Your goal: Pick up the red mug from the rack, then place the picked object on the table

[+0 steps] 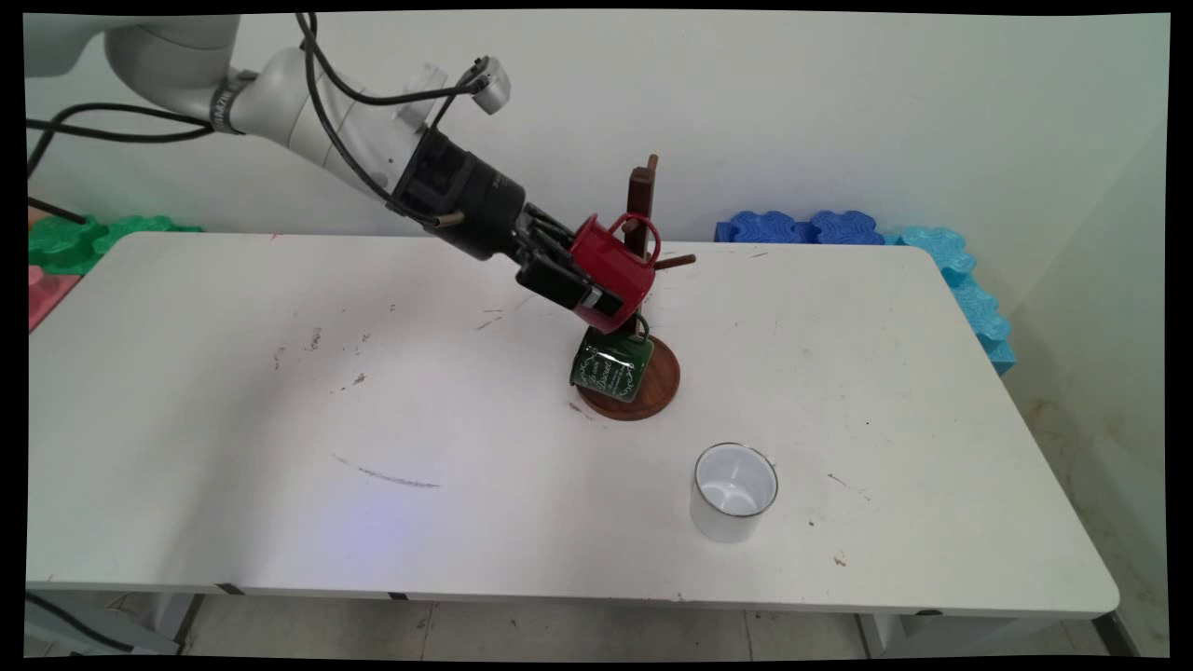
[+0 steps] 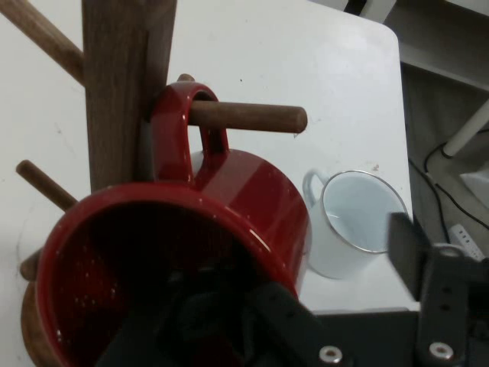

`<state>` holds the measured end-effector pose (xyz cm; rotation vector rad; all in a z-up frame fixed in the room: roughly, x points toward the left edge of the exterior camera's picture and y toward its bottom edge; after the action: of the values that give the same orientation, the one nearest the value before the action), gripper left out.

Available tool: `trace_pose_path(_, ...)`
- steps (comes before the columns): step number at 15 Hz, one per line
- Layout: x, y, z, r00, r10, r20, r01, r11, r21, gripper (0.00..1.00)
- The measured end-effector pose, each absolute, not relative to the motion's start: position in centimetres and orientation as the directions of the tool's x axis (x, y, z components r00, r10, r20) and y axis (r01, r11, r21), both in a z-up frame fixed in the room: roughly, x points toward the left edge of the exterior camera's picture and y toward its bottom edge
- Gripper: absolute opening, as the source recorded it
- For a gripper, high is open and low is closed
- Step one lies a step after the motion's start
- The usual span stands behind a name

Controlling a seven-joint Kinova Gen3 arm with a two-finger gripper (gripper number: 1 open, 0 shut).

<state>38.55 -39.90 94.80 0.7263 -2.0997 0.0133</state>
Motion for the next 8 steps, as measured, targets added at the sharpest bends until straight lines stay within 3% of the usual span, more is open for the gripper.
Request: trace_pose_path(8, 38.32, -40.11, 94.63, -0.435, -0.497, 0.751, -0.505, 0.825, 0.254, 0.0)
